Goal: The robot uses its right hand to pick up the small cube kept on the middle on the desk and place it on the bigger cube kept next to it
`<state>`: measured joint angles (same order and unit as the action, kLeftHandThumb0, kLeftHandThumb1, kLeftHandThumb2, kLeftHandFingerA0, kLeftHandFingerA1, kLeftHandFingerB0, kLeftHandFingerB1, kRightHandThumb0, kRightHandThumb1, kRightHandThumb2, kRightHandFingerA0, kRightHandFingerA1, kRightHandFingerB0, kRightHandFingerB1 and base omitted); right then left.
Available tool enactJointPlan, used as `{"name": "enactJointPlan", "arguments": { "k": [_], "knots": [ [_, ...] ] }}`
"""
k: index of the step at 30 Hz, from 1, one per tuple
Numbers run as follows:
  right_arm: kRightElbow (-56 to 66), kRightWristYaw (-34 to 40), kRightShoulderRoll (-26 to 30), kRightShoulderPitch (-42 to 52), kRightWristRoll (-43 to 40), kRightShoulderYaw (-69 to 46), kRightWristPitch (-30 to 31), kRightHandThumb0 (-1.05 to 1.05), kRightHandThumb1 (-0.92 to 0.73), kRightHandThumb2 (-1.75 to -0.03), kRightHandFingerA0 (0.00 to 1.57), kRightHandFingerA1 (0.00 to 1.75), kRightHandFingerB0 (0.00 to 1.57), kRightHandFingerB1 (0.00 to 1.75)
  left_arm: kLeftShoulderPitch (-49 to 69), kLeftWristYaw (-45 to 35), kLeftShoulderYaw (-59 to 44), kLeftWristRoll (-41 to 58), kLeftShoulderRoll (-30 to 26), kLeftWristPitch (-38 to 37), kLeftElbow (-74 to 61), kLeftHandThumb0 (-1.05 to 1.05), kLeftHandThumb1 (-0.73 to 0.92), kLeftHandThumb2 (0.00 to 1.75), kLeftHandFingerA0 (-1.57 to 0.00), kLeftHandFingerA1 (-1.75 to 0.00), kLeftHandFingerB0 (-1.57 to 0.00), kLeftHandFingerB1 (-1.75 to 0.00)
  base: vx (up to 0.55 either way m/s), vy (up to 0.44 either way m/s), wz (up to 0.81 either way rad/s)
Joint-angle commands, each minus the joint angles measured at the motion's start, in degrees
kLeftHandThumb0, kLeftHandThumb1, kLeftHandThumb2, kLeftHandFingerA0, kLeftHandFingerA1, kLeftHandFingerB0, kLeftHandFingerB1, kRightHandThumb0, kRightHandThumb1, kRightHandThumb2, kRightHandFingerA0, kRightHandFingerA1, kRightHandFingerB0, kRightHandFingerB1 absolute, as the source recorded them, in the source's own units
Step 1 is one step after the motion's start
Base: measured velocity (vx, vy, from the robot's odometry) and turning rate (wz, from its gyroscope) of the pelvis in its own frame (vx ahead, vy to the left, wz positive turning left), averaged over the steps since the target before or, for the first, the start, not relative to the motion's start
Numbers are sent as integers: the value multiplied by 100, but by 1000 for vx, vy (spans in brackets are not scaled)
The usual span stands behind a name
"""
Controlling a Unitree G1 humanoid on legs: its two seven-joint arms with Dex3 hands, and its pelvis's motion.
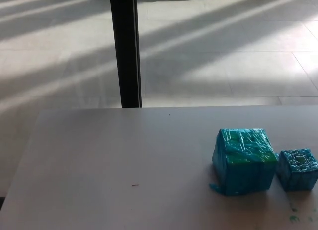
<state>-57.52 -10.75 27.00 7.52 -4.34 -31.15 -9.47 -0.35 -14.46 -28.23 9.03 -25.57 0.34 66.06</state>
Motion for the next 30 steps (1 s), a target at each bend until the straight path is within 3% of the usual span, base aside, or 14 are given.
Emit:
{"name": "enactJointPlan", "arguments": {
  "k": [1,5,6,9,12,13,17,18,21,22,23,24,27,30],
  "knots": [
    [-198,-260,182,-64,-496,-246,-289,-78,-73,-63,57,71,39,49,-31,-380,-140,335,-160,83,120,-85,78,65,-38,-37,-27,-31,0,0,0],
    [-327,-188,439,-253,-732,-542,-318,-74,-74,-63,50,74,32,50,27,-463,-60,268,-209,-52,217,-86,80,66,-37,-37,-26,-31,0,0,0],
    [-310,-92,521,-358,-785,-630,-212,-72,-74,-62,49,75,30,53,10,-451,-82,295,-210,-43,253,-86,63,100,-32,-49,-21,-44,0,0,0],
    [-40,5,815,-490,-895,-850,-107,-76,-60,-102,48,78,26,60,19,-431,-128,359,-226,-30,287,-85,78,65,-41,-38,-29,-31,0,0,0],
    [261,32,1049,-560,-998,-1009,85,-78,-77,-64,48,78,30,54,41,-423,-130,380,-248,-41,304,-85,62,99,-33,-49,-23,-44,0,0,0],
    [192,-26,1265,-713,-1034,-1064,44,-75,-59,-101,47,76,27,58,8,-330,-122,372,-246,-16,343,-85,61,98,-34,-49,-25,-45,0,0,0],
    [276,-36,1677,-1102,-1173,-1225,112,-78,-74,-62,55,78,33,52,-7,-314,-137,429,-254,41,326,-86,77,64,-43,-38,-31,-32,0,0,0],
    [463,-96,1848,-1288,-1215,-1224,247,-78,-58,-100,52,75,28,57,2,-360,-127,429,-269,7,332,-85,78,65,-42,-38,-30,-32,0,0,0],
    [768,-86,1969,-1415,-1130,-1128,212,-80,-59,-102,51,73,29,57,8,-385,-105,431,-279,4,326,-85,78,64,-41,-38,-29,-32,0,0,0],
    [892,-97,1984,-1498,-1146,-1118,164,-84,-74,-62,56,74,37,55,9,-378,-101,433,-279,19,318,-85,78,65,-41,-37,-29,-31,0,0,0],
    [1135,-146,1985,-1558,-1201,-1116,229,-86,-56,-100,55,74,37,61,12,-375,-71,404,-285,0,325,-85,79,65,-41,-37,-29,-31,0,0,0],
    [1363,-207,1994,-1651,-1228,-1073,299,-89,-73,-62,56,72,40,56,21,-358,-46,389,-282,21,300,-84,63,99,-33,-49,-23,-44,0,0,0],
    [2144,-172,1882,-1862,-1196,-863,387,-86,-56,-100,50,68,35,58,35,-358,-11,381,-288,-15,302,-85,79,65,-41,-37,-28,-31,0,0,0],
    [2550,-233,1781,-1866,-1257,-765,503,-83,-70,-64,52,60,41,45,42,-431,-41,443,-283,-13,325,-85,62,99,-32,-49,-22,-44,0,0,0]
  ]
}}
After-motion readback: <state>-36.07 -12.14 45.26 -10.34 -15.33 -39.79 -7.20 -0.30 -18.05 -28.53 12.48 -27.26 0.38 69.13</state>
